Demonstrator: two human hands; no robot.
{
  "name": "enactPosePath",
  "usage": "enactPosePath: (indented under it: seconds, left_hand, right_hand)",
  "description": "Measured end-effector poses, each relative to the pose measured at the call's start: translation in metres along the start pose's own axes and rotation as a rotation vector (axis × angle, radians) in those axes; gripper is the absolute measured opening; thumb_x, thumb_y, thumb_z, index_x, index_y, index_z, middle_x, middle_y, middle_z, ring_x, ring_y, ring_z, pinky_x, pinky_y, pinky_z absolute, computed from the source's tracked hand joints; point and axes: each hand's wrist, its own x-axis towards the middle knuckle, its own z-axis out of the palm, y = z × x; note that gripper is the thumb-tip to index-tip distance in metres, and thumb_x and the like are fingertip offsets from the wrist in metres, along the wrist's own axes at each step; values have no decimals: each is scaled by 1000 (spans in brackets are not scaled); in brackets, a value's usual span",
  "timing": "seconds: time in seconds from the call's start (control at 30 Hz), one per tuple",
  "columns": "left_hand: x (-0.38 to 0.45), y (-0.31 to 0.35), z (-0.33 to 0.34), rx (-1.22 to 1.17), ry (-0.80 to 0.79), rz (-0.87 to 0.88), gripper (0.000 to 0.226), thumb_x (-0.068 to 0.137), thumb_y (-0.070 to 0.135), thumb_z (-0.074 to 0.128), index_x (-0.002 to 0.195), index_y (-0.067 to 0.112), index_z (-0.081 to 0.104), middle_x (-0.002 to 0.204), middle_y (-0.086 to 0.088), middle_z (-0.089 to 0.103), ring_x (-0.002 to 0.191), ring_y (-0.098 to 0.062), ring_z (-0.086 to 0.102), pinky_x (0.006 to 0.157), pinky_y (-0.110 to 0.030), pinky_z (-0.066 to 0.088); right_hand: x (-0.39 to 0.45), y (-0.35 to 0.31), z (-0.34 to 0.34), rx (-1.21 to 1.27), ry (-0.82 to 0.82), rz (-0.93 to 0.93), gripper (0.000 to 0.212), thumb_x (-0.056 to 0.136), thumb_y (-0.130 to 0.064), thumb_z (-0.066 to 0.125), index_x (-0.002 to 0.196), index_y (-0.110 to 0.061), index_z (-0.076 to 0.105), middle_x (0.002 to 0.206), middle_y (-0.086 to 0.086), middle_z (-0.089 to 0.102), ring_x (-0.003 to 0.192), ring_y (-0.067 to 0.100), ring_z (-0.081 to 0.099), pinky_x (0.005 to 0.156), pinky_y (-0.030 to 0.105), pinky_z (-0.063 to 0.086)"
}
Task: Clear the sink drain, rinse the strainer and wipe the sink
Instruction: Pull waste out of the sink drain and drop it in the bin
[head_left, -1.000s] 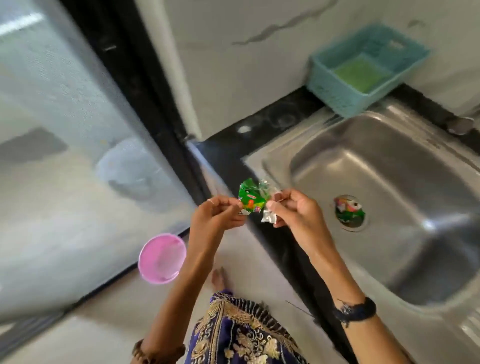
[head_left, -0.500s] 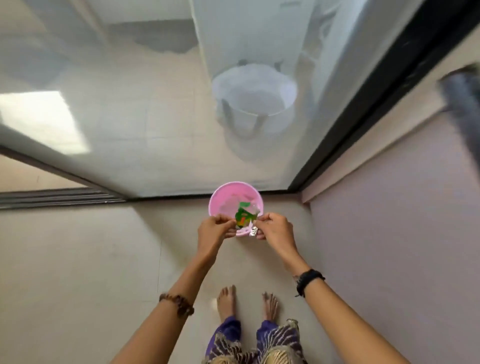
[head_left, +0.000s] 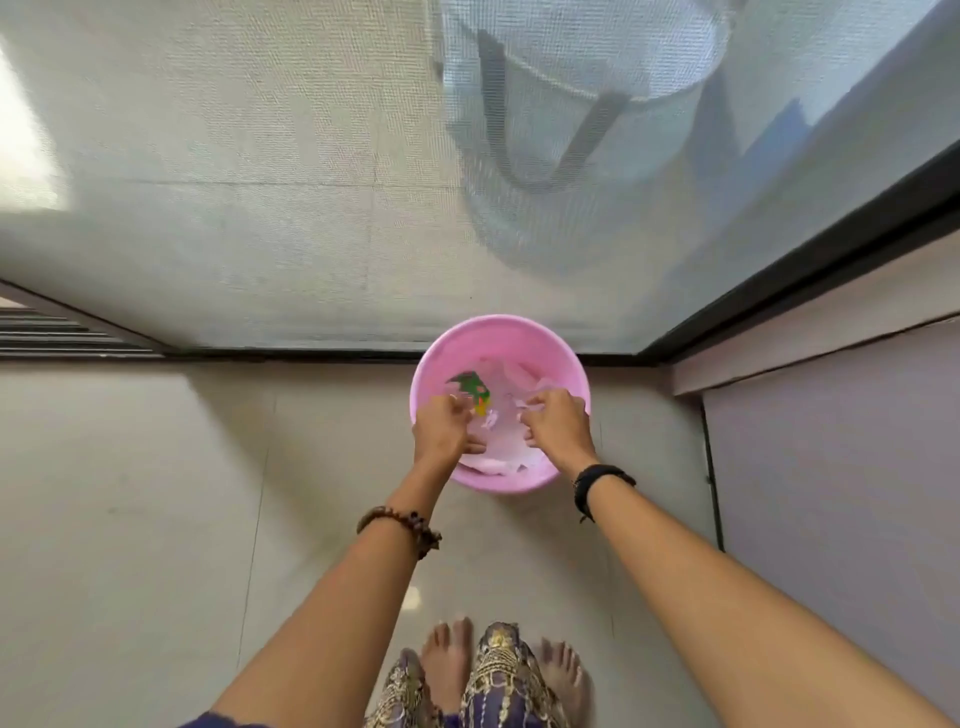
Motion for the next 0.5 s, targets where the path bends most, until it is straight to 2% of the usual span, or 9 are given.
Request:
enactPosePath:
  seconds: [0.1,0.17,0.23,0.3,0.37,0.5]
  left_hand:
    - [-14,12,-3,-3,5,71,17,88,-4,48,99,-7,61,88,-15,62,40,-9,60,49,-24,54]
    - [-39,38,-4,4,-19,113,13,86,-3,52,93,-8,62,82,-18,63,43,-5,60,51,-21,55]
    - [-79,70,-1,2,-59,144,8,84,-3,53,86,-4,61,78,-19,65,56,-14,65,57,-25,57]
    - [-132,107,-1,-59,-112,148,8,84,-3,53,85,-6,60,80,-24,67,71,-31,68,67,-35,59]
    - [-196,149,-3,-154,-126,130,8,85,-1,54,86,-6,60,84,-28,67,78,-36,68,74,-40,58]
    - [-326,230,-2,-250,-211,174,6,86,-2,53,84,2,58,82,-19,64,70,-20,64,61,-19,54]
  right_hand:
    - [-15,-10,-13,16,38,-2,20,84,-6,49,94,-6,66,85,12,68,63,26,67,62,44,60]
    - [-42,-26,-32,88,52,22,18,85,-7,47,87,-4,65,72,12,66,51,21,62,58,41,60]
    - [-80,-48,-57,221,65,44,14,85,-9,51,81,-4,63,71,13,65,51,20,61,61,39,60]
    - [-127,-74,-95,353,114,49,10,84,-10,55,76,-10,61,74,14,67,61,26,67,66,41,60]
    - [-182,-101,-144,449,164,52,11,85,-11,56,74,-13,59,70,11,67,62,26,70,63,39,61]
    - [-294,-144,-250,599,300,3,17,88,-9,57,72,-15,58,58,3,60,43,7,59,48,26,55]
